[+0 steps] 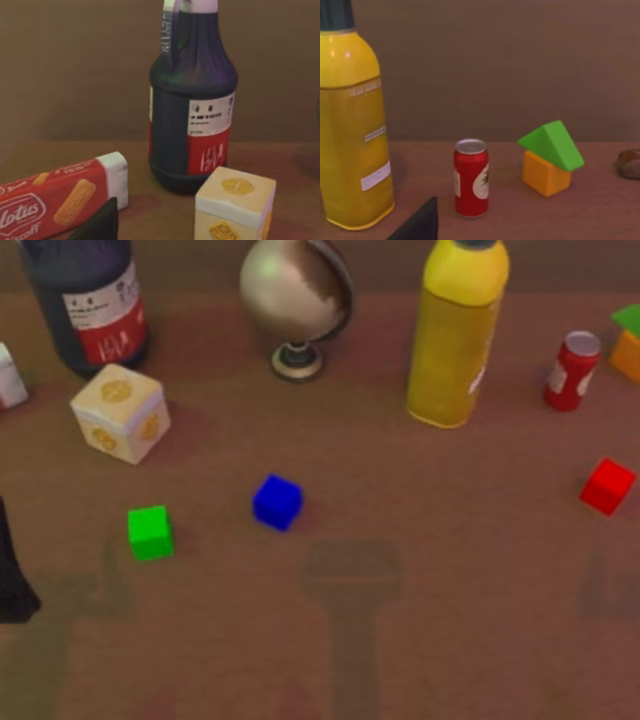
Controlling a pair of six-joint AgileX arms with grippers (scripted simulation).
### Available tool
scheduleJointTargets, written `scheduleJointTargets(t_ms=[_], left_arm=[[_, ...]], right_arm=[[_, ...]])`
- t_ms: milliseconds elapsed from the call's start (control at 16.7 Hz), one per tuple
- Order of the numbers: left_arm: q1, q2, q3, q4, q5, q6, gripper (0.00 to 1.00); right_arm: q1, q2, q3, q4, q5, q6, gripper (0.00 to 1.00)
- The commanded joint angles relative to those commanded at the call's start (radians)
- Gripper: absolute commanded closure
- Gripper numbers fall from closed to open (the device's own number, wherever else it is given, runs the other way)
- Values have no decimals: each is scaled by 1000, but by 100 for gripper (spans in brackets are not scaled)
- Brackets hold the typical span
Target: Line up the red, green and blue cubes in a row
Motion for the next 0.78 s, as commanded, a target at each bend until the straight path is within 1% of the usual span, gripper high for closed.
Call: scheduleJointTargets(t_ms=[240,420,600,780], left_arm=[[0,0,0,0,0,0,0],[0,0,0,0,0,0,0],[0,0,0,0,0,0,0],[0,0,0,0,0,0,0]], right_arm=[[3,31,30,-20,-2,-14,0],[9,156,153,-96,-3,-70,0],[14,378,346,-215,-2,-156,0],[20,686,577,-365,0,-261,0]])
